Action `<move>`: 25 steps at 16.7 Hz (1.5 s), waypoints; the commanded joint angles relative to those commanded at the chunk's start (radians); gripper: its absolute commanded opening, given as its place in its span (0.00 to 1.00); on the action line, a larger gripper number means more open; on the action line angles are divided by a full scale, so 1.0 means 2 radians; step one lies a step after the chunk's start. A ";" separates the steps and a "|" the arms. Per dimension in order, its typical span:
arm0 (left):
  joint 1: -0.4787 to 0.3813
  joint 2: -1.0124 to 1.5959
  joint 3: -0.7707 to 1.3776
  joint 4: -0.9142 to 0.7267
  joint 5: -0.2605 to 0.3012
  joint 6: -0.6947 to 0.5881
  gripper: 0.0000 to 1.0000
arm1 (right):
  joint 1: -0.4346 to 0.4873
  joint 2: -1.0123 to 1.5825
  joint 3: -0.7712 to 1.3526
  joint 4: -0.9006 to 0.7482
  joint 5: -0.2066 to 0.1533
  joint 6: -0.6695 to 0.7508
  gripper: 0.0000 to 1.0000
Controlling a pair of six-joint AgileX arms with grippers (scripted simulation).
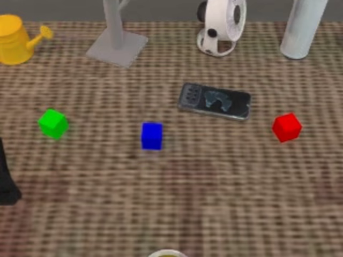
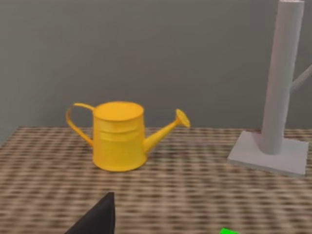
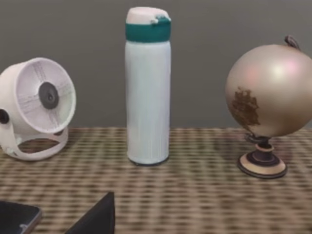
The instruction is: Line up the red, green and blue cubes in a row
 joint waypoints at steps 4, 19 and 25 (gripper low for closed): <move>0.000 0.000 0.000 0.000 0.000 0.000 1.00 | 0.003 0.015 0.015 -0.010 -0.001 -0.001 1.00; 0.000 0.000 0.000 0.000 0.000 0.000 1.00 | 0.081 0.691 0.560 -0.384 0.000 -0.025 1.00; 0.000 0.000 0.000 0.000 0.000 0.000 1.00 | 0.111 0.975 0.785 -0.534 0.000 -0.035 1.00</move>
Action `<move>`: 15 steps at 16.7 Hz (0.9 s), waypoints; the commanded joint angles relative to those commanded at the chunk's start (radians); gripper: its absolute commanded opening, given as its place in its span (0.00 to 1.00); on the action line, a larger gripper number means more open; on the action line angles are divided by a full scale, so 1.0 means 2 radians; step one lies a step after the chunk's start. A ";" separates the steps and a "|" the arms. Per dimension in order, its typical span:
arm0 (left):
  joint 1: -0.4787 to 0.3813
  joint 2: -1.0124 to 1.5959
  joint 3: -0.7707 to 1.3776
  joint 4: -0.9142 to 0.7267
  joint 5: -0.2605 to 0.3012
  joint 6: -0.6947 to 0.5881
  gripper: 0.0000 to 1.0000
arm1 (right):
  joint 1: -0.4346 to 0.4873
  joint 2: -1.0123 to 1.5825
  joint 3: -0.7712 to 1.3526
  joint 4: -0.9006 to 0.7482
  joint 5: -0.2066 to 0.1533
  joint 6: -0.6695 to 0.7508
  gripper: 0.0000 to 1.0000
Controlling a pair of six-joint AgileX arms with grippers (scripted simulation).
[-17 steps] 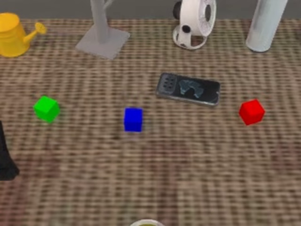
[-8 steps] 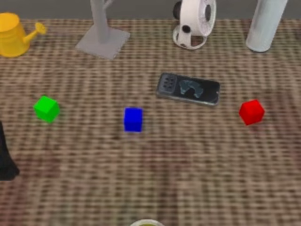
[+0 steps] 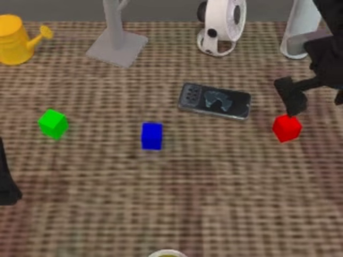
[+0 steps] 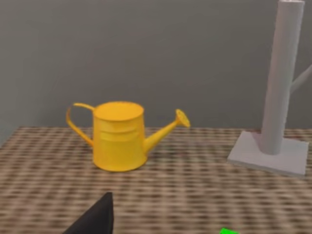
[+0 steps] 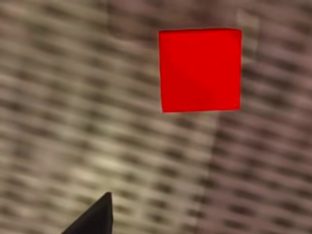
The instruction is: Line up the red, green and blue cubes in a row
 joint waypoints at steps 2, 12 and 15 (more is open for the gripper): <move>0.000 0.000 0.000 0.000 0.000 0.000 1.00 | 0.007 0.059 0.058 -0.032 0.000 -0.002 1.00; 0.000 0.000 0.000 0.000 0.000 0.000 1.00 | 0.014 0.128 0.136 -0.068 0.001 -0.004 1.00; 0.000 0.000 0.000 0.000 0.000 0.000 1.00 | 0.015 0.135 0.120 -0.048 0.001 -0.005 1.00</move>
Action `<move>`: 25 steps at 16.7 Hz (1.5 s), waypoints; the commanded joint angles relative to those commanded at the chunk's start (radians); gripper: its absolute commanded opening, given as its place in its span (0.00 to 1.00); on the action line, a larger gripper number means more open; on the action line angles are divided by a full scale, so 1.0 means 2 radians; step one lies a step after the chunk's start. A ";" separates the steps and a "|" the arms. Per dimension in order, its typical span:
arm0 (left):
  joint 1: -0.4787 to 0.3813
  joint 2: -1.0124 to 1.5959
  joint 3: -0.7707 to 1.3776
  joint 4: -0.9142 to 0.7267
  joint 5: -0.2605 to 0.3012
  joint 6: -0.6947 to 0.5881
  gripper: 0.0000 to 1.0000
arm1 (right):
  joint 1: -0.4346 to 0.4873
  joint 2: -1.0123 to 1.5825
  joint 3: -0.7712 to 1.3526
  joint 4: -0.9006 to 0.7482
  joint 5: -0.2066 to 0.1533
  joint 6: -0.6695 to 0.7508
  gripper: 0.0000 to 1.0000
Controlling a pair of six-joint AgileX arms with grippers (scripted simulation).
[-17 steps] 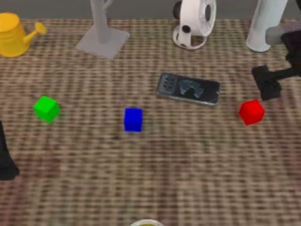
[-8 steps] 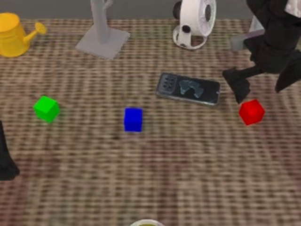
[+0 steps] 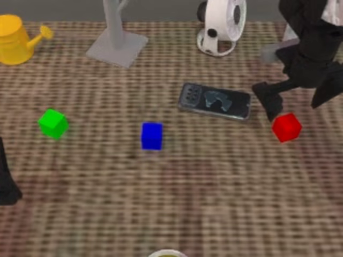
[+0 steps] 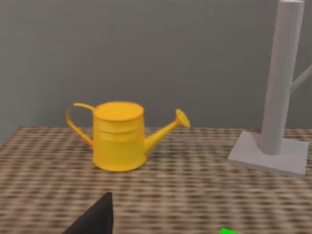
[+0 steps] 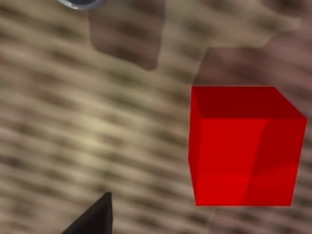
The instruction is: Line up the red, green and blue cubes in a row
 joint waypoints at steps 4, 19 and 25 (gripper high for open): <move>0.000 0.000 0.000 0.000 0.000 0.000 1.00 | 0.001 0.027 -0.051 0.084 0.000 0.001 1.00; 0.000 0.000 0.000 0.000 0.000 0.000 1.00 | 0.002 0.045 -0.083 0.129 0.000 0.002 0.40; 0.000 0.000 0.000 0.000 0.000 0.000 1.00 | 0.002 0.045 -0.083 0.129 0.000 0.002 0.00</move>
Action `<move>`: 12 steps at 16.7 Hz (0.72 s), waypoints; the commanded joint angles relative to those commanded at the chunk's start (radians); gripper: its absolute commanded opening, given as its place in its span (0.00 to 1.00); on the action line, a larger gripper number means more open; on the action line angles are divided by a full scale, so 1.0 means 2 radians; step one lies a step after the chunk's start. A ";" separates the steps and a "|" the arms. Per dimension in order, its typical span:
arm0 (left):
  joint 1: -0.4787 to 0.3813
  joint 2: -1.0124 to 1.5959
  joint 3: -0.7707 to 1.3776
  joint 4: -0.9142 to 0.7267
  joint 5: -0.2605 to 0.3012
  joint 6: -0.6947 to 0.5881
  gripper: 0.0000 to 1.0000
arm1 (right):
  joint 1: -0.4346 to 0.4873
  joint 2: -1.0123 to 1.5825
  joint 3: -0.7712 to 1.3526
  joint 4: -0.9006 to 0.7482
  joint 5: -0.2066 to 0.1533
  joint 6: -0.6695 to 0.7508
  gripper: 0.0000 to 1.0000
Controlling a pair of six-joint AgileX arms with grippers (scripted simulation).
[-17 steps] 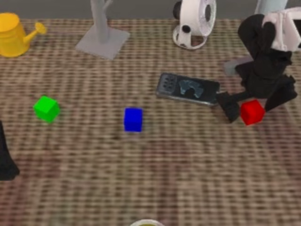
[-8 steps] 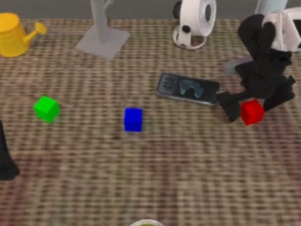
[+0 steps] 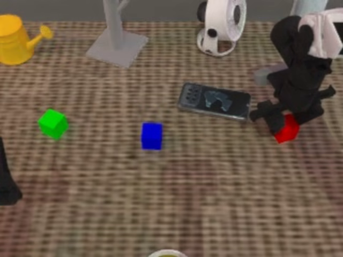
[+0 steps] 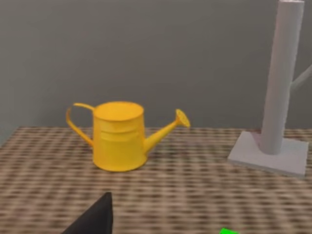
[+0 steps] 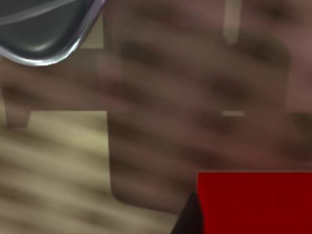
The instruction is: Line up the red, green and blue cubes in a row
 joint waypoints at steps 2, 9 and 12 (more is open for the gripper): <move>0.000 0.000 0.000 0.000 0.000 0.000 1.00 | 0.000 0.000 0.000 0.000 0.000 0.000 0.00; 0.000 0.000 0.000 0.000 0.000 0.000 1.00 | -0.001 -0.018 0.007 -0.007 -0.002 0.001 0.00; 0.000 0.000 0.000 0.000 0.000 0.000 1.00 | 0.000 -0.028 0.034 -0.043 -0.002 0.002 0.00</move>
